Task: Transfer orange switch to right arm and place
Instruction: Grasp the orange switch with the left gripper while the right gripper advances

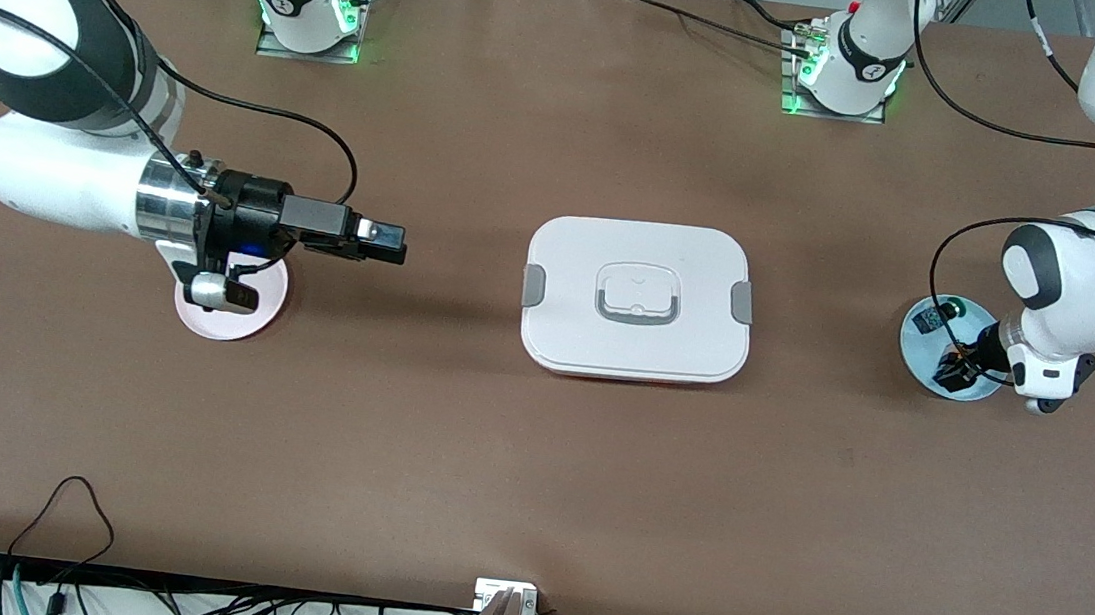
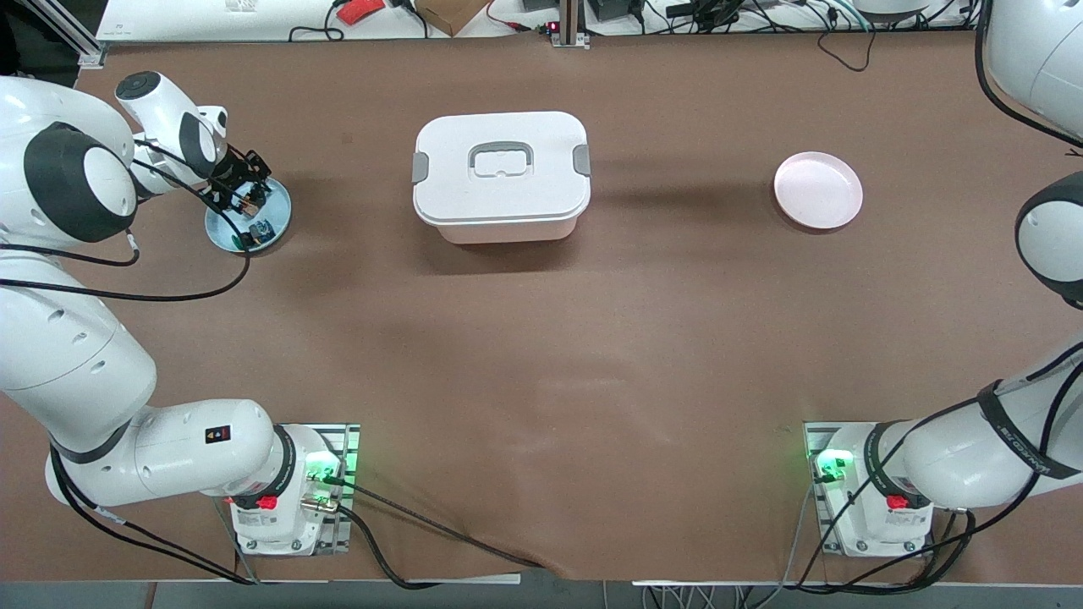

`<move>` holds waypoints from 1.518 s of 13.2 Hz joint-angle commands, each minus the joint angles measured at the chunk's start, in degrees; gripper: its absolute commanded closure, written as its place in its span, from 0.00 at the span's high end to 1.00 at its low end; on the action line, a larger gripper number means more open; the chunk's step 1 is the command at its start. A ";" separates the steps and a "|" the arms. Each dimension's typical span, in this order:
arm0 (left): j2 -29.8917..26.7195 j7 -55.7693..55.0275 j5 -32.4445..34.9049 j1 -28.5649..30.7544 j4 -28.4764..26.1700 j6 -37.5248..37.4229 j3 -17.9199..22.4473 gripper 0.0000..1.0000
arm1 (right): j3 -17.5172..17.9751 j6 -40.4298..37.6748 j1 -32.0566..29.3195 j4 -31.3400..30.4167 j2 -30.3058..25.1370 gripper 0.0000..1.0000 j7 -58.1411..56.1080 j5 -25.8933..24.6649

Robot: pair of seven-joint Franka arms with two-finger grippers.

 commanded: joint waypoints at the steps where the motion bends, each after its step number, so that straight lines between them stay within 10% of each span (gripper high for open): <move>1: 0.34 2.62 -1.50 -0.23 0.22 0.23 -0.11 0.51 | -0.25 0.28 2.79 -0.12 0.63 1.00 -2.53 4.96; 4: -0.97 6.76 -1.41 -0.49 0.75 0.06 -0.20 0.16 | -0.16 1.06 5.17 0.23 1.51 1.00 -3.85 8.83; 8: -6.50 8.18 -2.28 -2.42 2.06 -4.67 -5.71 0.01 | 0.02 3.87 8.07 0.41 3.53 1.00 -7.63 15.16; 20: -14.87 23.46 -9.29 -5.15 19.12 -18.40 -25.86 0.00 | 0.02 13.37 14.50 4.28 4.50 1.00 -8.08 20.53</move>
